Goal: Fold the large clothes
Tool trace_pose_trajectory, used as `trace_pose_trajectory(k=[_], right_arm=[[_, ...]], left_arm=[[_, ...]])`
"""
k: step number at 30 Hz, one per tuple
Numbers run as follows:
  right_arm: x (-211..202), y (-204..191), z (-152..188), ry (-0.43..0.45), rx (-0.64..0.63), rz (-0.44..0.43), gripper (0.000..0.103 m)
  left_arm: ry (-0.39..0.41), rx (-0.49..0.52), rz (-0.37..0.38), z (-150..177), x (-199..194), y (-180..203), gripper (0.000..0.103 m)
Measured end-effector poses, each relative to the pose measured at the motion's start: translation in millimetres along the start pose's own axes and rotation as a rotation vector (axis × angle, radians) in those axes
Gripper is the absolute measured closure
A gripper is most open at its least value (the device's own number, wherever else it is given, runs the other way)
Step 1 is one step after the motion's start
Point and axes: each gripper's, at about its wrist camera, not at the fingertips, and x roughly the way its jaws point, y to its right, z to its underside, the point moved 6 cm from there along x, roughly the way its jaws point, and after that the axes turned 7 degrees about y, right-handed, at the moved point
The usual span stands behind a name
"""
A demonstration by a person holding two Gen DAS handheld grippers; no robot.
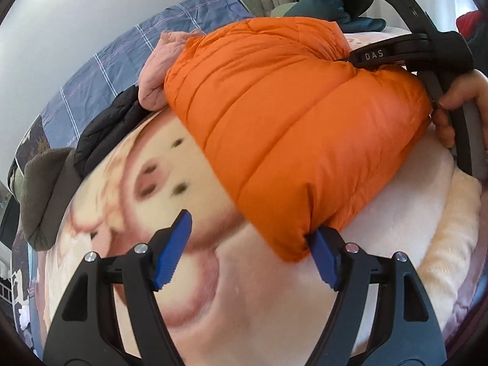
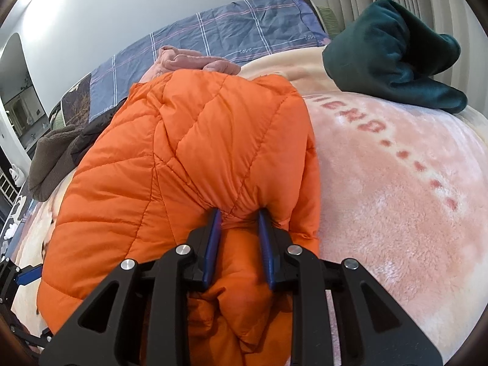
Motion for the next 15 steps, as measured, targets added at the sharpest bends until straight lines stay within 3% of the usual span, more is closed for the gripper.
trace_pose_trajectory(k=[3, 5, 7, 8, 11, 15], right_arm=[[-0.1, 0.3, 0.2, 0.000, 0.008, -0.005, 0.078], [-0.1, 1.3, 0.1, 0.001, 0.016, -0.003, 0.078], [0.0, 3.2, 0.1, 0.001, 0.029, -0.010, 0.078], [0.0, 3.6, 0.0, 0.001, 0.030, -0.010, 0.078], [-0.5, 2.9, -0.5, 0.006, 0.022, -0.004, 0.077], [-1.4, 1.1, 0.5, 0.009, 0.019, -0.001, 0.077]], left_arm=[[-0.017, 0.004, 0.021, 1.5, -4.1, -2.3, 0.027], [-0.043, -0.003, 0.092, 2.2, -12.0, -2.9, 0.028], [-0.078, -0.019, 0.176, 4.1, -23.8, -3.5, 0.041], [-0.075, -0.052, 0.220, 1.4, -32.5, -6.0, 0.054], [0.021, -0.191, 0.319, -27.8, -59.9, -28.2, 0.066], [0.178, -0.162, 0.249, -78.3, -61.2, -44.1, 0.066]])
